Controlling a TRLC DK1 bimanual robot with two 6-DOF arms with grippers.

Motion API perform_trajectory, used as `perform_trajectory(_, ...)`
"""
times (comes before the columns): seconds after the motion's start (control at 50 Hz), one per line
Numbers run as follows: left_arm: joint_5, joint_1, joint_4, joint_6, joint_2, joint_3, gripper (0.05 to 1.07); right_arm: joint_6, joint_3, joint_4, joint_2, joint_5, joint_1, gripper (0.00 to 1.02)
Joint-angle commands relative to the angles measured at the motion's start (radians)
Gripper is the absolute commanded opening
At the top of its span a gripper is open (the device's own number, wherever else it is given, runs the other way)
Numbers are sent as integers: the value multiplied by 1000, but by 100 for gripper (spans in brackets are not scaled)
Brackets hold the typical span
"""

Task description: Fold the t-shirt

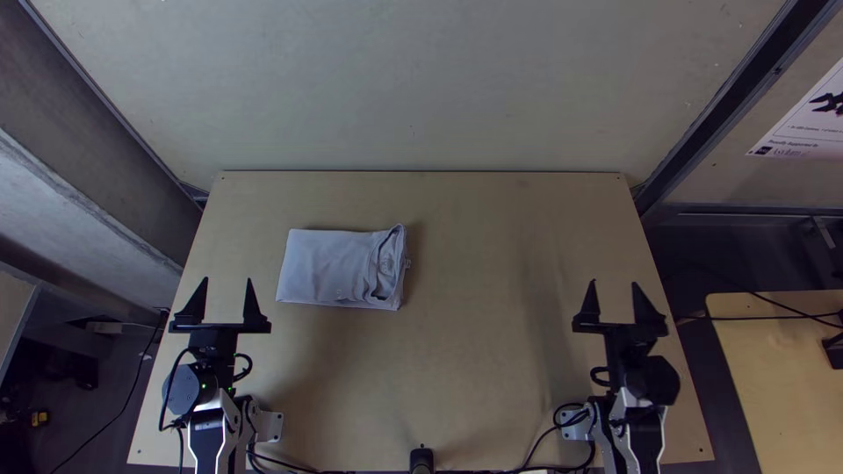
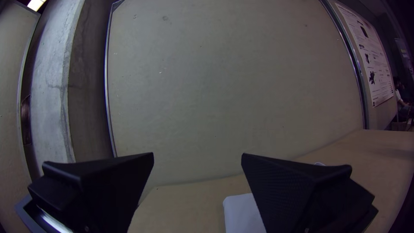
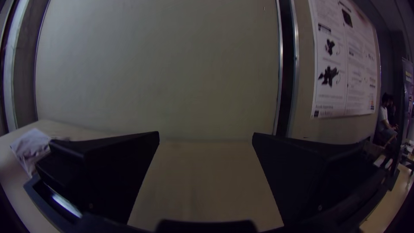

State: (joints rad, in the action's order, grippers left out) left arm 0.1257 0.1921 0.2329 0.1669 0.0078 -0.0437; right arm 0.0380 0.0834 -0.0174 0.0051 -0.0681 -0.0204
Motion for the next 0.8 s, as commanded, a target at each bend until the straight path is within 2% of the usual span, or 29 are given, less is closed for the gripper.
perform_trajectory(0.0, -5, 3, -63, 14, -11, 48, 103, -6, -82, -10, -10, -10, 31, 99)
perform_trajectory(0.08, -15, -3, -231, 33, -5, 41, 103, -27, -77, 23, 7, -9, 71, 99)
perform_trajectory(0.14, -37, 7, -228, 33, 17, 42, 103, -53, -77, 22, -2, -6, 94, 99)
perform_trajectory(0.78, -37, 10, -225, 29, -8, 42, 103, -49, -77, 20, -8, -4, 89, 99)
